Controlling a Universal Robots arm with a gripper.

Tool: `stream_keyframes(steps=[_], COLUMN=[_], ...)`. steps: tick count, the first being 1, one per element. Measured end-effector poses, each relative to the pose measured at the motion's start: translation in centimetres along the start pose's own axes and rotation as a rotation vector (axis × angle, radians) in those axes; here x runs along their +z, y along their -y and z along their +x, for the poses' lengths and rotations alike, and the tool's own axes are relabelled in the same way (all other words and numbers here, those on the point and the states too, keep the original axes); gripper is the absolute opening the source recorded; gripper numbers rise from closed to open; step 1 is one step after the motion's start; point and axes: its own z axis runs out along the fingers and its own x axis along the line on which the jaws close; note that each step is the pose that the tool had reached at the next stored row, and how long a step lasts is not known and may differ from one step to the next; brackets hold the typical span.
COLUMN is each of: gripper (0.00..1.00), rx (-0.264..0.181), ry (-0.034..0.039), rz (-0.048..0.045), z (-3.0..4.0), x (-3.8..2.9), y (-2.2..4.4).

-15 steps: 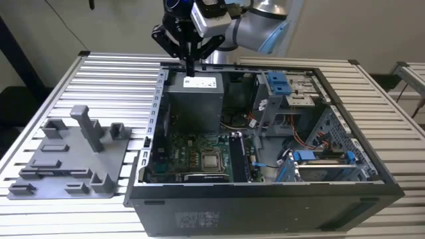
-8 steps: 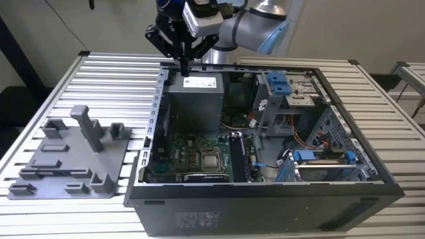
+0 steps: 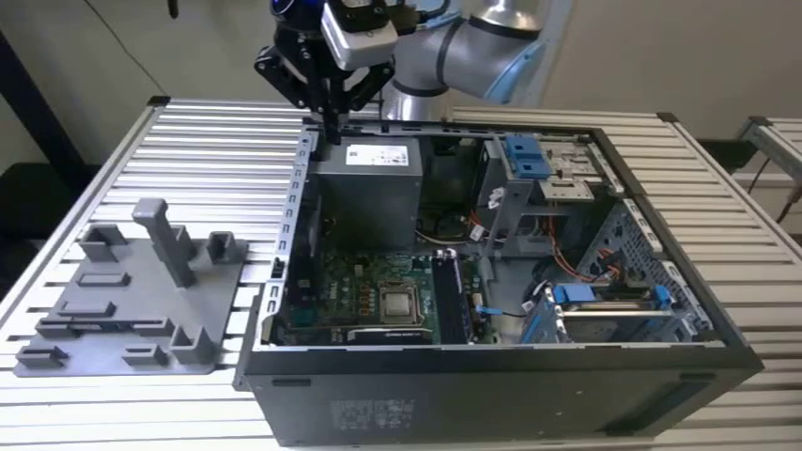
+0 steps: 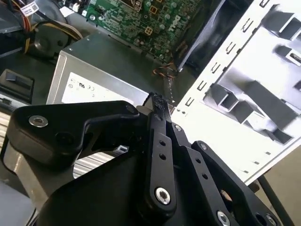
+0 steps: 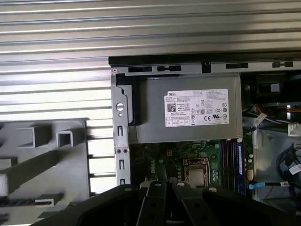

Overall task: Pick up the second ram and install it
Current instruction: 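Reach for the second ram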

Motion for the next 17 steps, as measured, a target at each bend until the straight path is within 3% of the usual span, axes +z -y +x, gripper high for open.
stream_keyframes(steps=[17], gripper=[0.11], rx=[-0.001], ry=[-0.0001], rz=[0.0000], z=[3.97], x=[-0.12], y=[0.28])
